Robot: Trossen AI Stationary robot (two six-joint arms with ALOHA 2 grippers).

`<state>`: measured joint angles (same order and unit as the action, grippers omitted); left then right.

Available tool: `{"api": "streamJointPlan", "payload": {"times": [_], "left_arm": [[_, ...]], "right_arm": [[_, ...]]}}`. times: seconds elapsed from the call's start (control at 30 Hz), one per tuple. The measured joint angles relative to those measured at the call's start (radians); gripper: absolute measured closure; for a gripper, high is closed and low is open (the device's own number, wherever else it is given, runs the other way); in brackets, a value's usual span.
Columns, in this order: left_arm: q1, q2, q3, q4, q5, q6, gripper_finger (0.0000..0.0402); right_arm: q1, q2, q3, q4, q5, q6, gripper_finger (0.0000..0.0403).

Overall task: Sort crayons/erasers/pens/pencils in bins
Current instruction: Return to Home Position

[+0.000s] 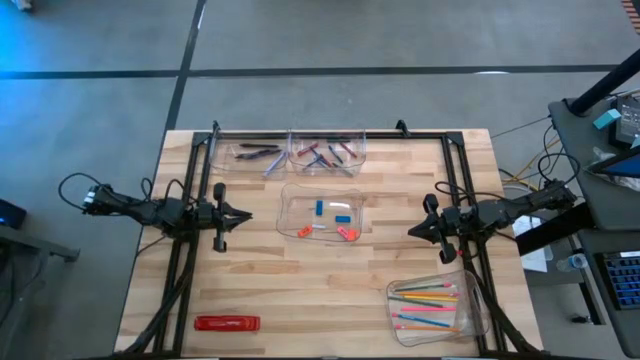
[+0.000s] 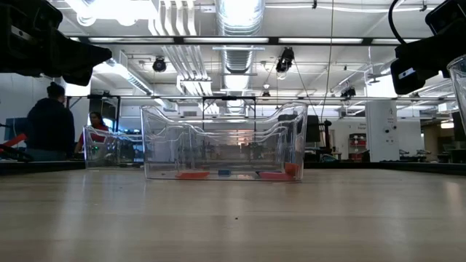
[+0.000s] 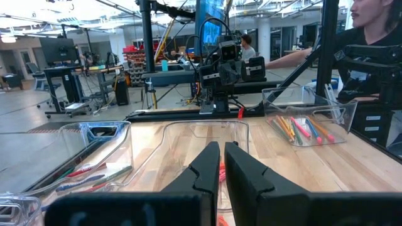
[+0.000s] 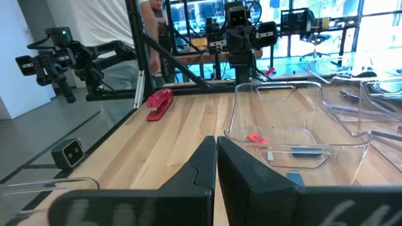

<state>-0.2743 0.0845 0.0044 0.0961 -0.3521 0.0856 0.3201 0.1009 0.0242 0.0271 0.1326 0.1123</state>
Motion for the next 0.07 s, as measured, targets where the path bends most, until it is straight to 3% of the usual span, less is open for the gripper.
{"api": "streamJointPlan", "payload": {"times": [0.07], "left_arm": [[0.000,0.000,0.000,0.000,0.000,0.000,0.0391]], "right_arm": [[0.000,0.000,0.000,0.000,0.000,0.000,0.0394]]}}
